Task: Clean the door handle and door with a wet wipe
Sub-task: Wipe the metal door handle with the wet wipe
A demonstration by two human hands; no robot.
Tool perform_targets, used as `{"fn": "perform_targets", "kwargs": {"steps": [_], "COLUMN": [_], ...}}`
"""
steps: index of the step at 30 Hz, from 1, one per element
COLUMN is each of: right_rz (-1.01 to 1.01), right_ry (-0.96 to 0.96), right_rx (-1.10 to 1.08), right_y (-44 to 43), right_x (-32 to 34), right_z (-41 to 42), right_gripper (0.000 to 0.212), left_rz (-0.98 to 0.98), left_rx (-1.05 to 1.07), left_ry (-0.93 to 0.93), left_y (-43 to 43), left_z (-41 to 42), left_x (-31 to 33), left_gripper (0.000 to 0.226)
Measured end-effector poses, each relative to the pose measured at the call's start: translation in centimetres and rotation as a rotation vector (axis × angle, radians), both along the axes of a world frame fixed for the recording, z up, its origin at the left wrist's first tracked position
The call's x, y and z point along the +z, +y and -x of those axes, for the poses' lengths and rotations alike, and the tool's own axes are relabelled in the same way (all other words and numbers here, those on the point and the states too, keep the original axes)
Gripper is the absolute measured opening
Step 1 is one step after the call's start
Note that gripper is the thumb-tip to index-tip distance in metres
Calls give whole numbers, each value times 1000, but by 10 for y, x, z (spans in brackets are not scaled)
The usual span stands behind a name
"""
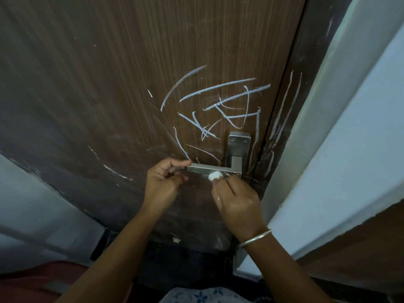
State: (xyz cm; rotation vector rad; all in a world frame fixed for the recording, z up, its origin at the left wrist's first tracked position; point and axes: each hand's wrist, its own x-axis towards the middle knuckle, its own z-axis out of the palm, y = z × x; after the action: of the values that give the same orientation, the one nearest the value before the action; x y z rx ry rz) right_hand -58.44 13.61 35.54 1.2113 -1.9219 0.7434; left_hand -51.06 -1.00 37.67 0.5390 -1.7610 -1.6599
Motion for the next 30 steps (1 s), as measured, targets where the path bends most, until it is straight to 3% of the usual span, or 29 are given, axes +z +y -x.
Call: {"fn": "perform_targets", "kwargs": {"steps": [5,12,17,30], "right_rz": [-6,-46,7,5], "right_ry": [3,-11,14,47], "right_rx": [-35,1,-71,-89], "right_y": [9,7,13,20], "right_x": [2,-2,4,-1], "right_z": [2,0,3,6], "right_gripper": [24,20,29,23], "left_rz": [-16,-16,-9,-1], "left_rx": [22,18,36,52], "left_ry": [13,10,6,5], "left_y": [0,2,3,2], "left_z": [2,0,-2,-1], "left_x": [-2,1,1,-2], "left_gripper": [47,46,47,52]}}
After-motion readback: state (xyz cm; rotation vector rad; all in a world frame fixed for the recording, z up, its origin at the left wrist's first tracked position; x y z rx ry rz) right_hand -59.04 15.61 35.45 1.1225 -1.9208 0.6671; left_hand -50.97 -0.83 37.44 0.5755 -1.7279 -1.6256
